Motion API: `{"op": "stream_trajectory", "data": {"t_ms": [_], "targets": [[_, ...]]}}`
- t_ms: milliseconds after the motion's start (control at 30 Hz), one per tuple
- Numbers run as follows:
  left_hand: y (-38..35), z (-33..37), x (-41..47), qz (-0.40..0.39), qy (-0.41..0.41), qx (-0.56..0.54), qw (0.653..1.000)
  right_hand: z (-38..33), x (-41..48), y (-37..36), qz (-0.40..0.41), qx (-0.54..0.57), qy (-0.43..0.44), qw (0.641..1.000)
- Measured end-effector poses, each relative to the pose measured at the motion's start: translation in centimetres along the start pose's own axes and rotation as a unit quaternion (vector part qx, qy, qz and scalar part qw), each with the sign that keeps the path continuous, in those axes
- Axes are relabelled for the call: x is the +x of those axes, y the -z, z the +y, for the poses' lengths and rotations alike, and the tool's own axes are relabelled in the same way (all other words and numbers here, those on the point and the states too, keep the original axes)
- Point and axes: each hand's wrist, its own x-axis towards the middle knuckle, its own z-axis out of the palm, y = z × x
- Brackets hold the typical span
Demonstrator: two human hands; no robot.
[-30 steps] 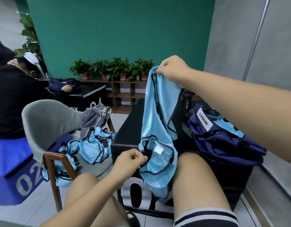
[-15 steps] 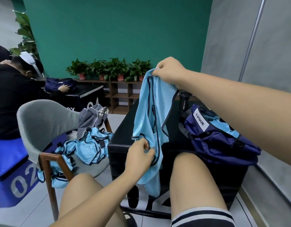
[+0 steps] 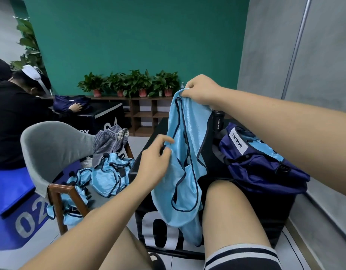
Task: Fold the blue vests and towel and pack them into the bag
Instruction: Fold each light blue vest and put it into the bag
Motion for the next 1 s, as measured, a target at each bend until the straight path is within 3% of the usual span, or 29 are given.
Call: {"op": "stream_trajectory", "data": {"t_ms": [433, 733, 900, 1000], "targets": [[-3.7, -0.6, 0.6, -0.124, 0.099, 0.049, 0.986, -1.3, -0.2, 0.0, -0.012, -0.010, 0.020, 1.000], [-1.9, 1.1, 1.1, -0.140, 0.095, -0.060, 0.984, 1.2, -0.8, -0.8, 0.005, -0.051, 0.018, 0.999], [0.5, 3.2, 2.6, -0.132, 0.088, -0.096, 0.983, 4.7, -2.1, -2.7, -0.055, -0.068, -0.015, 0.996], [1.3, 3.6, 3.9, -0.104, 0.093, -0.088, 0.986, 6.1, -3.5, -3.9, -0.052, -0.066, -0.021, 0.996]]}}
